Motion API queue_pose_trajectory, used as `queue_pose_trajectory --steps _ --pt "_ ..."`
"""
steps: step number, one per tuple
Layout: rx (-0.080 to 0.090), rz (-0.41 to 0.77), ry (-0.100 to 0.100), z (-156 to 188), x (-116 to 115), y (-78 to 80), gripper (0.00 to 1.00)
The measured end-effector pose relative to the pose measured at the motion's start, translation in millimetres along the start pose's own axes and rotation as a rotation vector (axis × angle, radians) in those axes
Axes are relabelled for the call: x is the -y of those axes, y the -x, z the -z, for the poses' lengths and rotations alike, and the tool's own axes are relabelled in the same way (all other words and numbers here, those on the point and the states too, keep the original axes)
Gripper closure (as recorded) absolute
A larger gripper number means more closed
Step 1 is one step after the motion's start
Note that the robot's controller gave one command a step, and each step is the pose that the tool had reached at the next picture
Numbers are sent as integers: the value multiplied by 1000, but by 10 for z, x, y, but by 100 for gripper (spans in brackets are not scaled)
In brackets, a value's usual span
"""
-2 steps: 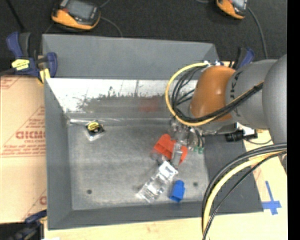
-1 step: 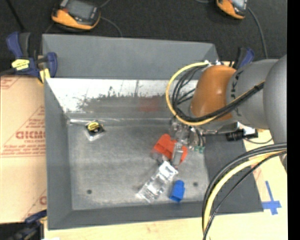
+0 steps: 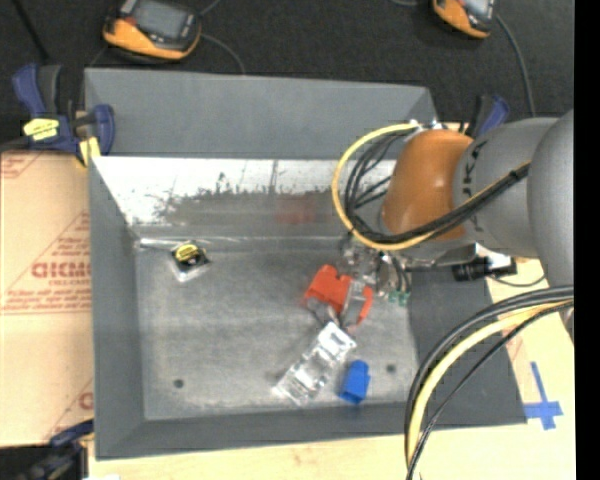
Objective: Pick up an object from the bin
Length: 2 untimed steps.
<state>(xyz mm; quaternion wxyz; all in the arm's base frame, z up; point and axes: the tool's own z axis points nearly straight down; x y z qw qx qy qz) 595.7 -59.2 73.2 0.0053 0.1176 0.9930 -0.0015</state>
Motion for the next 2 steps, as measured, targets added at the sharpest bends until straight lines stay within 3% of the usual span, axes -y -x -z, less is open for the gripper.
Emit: queue_pose_trajectory --steps 1,2 --pt "-3 1 1 377 11 25 100" --pt "2 5 3 1304 16 67 100"
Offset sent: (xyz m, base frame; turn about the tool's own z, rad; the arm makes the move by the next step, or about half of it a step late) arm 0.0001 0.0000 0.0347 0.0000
